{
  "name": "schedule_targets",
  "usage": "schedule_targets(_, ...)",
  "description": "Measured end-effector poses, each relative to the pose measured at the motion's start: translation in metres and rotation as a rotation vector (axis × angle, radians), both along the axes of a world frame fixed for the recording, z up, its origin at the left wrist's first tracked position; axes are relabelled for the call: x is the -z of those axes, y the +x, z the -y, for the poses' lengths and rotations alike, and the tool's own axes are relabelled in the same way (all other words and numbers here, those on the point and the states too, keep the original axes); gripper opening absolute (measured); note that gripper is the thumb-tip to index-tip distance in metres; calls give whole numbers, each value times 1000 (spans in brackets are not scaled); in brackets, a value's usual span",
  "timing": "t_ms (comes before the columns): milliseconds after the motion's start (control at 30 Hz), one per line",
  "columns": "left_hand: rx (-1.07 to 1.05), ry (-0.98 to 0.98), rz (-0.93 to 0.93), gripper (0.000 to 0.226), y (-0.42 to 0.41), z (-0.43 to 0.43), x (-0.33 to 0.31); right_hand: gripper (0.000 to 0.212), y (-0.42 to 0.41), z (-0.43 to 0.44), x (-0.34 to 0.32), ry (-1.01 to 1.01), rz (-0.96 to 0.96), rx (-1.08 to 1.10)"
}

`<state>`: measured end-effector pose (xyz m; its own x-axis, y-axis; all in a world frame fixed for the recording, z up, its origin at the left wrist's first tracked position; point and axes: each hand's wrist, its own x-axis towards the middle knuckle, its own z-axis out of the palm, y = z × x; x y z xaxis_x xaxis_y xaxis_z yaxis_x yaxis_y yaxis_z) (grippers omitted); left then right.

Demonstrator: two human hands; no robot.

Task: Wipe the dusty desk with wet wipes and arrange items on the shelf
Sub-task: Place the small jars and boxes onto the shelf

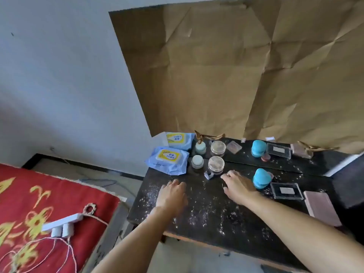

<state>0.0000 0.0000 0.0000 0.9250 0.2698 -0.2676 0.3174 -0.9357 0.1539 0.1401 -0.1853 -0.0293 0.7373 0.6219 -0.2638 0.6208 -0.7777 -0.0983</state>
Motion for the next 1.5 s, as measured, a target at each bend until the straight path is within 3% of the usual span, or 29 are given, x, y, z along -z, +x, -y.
schedule_targets(100, 22, -13, 14, 22, 27, -17, 16, 36, 23, -19, 13, -42, -1, -4)
schedule_targets(367, 56, -24, -50, 25, 84, -36, 54, 82, 82, -72, 61, -127, -62, 84)
schedule_targets(633, 132, 28, -65, 38, 157, -39, 90, 64, 100, -70, 91, -2, -114, 109)
schedule_targets(867, 136, 5, -100, 66, 193, -29, 118, 58, 90, -36, 102, 31, -94, 45)
schedule_targets(1133, 117, -9, -127, 44, 183, -20, 126, 48, 80, -22, 98, 85, -78, 28)
schedule_targets(1500, 180, -64, 41, 39, 133, -10, 58, 74, 22, 25, 47, 212, -36, 284)
